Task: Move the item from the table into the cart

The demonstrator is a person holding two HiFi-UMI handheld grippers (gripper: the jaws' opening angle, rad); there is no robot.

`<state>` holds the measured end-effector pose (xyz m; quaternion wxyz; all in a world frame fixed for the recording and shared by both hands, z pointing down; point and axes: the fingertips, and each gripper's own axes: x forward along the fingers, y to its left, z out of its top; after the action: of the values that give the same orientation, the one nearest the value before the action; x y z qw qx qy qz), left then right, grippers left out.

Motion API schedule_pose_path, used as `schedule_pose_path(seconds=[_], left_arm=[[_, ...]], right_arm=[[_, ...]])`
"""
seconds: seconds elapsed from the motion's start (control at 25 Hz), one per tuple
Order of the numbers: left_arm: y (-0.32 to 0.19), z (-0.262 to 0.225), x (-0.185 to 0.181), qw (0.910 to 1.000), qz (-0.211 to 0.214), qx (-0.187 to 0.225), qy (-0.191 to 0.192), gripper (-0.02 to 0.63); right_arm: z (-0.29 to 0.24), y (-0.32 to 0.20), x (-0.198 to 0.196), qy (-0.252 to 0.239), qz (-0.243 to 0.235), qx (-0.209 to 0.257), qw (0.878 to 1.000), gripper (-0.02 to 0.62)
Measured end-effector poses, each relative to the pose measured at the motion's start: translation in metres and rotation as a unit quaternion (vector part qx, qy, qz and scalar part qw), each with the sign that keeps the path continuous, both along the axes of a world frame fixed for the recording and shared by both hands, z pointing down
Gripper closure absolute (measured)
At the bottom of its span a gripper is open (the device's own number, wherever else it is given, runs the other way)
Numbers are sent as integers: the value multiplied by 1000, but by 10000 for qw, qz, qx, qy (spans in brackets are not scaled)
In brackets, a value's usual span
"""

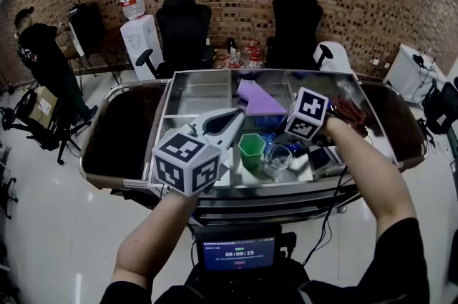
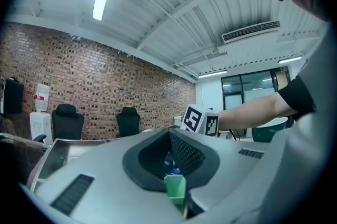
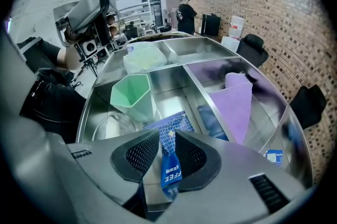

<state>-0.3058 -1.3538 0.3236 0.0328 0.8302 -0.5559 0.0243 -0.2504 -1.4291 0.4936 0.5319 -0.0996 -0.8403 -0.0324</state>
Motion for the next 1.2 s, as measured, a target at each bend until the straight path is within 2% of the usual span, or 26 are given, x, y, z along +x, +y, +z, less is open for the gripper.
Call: schedule_pose_path(seconds=[0.16,0.36,0.52,0.64,0.76,0.96,1.2], left_arm=[[-2,2,1,10000,32,-28,42,601],[0,0,6,10000,57,-30,44,601],[2,0,17,9999,112,-17,53,601],[8,-2,26,9998,204,7,85,601],[18,-6,30,9993,282,107,208,601],[39,-8,28,9987,246,293,350,601],[54,4,28,9983,144,277,498,601]], right_arm=[[-5,-2,-2,-111,27,65,9999,499],[-28,-1,-1,-635,252,11,9977,499],[-36,4,10,-807,361,106,9960,499],[-55,10,18,-1245,572,112,9905,499],[-77,14,30,-1881,857,182,9782,499],[-115,33,63,-2989,1313,395,9444,499],[-139,59,96,-3769,1711,651,9080,499]])
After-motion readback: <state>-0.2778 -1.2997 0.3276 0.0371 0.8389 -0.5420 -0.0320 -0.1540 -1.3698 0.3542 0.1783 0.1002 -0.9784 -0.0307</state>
